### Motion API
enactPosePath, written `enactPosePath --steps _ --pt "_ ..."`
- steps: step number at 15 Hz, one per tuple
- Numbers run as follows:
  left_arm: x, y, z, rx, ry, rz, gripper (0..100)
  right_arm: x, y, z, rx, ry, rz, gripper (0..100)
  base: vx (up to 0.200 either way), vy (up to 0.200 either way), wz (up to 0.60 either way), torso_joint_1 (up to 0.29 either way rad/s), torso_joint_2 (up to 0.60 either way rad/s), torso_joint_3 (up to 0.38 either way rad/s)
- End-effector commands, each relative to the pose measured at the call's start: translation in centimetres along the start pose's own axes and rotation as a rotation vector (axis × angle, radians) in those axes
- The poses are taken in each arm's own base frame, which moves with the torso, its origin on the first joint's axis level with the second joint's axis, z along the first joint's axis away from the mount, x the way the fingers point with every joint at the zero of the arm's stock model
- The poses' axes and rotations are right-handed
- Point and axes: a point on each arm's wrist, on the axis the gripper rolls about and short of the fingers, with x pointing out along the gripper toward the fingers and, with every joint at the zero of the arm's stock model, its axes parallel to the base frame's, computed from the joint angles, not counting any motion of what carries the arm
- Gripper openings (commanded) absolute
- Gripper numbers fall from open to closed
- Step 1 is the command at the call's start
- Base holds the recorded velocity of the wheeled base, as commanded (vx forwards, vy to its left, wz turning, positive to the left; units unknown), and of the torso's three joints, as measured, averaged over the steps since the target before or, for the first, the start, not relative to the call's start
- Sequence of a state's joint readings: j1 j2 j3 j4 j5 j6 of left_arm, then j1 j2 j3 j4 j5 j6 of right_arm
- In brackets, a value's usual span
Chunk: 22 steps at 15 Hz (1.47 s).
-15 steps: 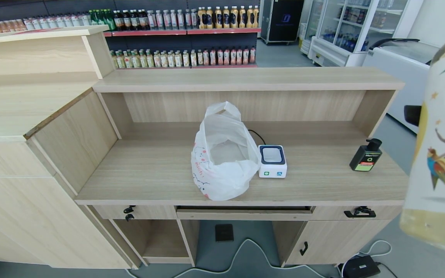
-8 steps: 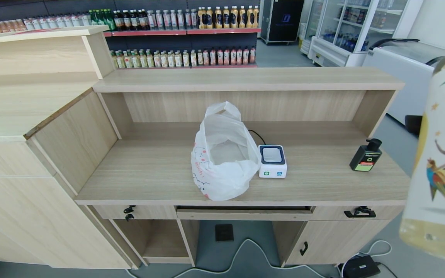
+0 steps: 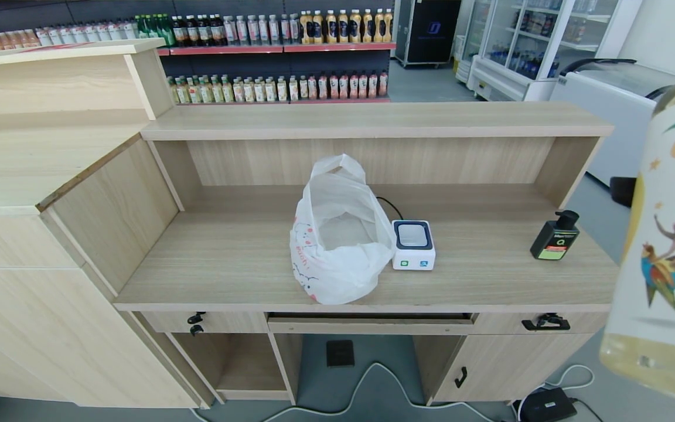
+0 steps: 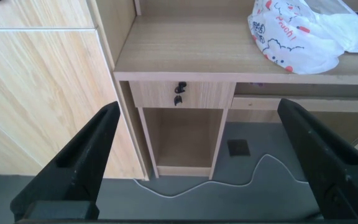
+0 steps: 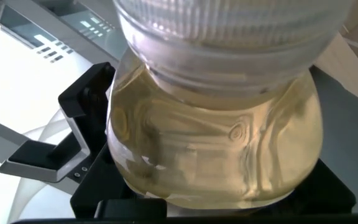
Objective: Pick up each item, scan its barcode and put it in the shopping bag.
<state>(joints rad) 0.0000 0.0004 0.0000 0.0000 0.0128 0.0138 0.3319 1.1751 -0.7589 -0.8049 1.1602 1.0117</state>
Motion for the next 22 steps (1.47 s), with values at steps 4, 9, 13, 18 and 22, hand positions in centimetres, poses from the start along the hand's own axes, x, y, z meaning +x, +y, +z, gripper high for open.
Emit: enactPosePath --steps 4,9,13,18,22 --pt "0.0 0.0 0.0 0.0 0.0 0.001 100 -0.1 -2.2 1.4 -0.028 -0.109 -0.106 0 0.0 0.0 0.0 0.0 0.0 0.0" --pt "0.0 0.0 0.0 0.0 0.0 0.001 100 -3.8 -7.0 4.0 -0.185 -0.259 -0.38 0 0.0 0.0 0.0 0.0 0.0 0.0" --pt "0.0 0.0 0.0 0.0 0.0 0.001 100 -7.1 -11.3 4.3 -0.377 -0.335 -0.694 0 0.0 0.0 0.0 0.0 0.0 0.0" --pt "0.0 0.0 0.0 0.0 0.0 0.0 100 -12.0 -15.3 4.5 -0.534 -0.341 -1.072 0 0.0 0.0 0.0 0.0 0.0 0.0" --pt "0.0 0.0 0.0 0.0 0.0 0.0 100 -16.0 -16.2 3.3 -0.768 -0.098 -1.335 0 0.0 0.0 0.0 0.0 0.0 0.0"
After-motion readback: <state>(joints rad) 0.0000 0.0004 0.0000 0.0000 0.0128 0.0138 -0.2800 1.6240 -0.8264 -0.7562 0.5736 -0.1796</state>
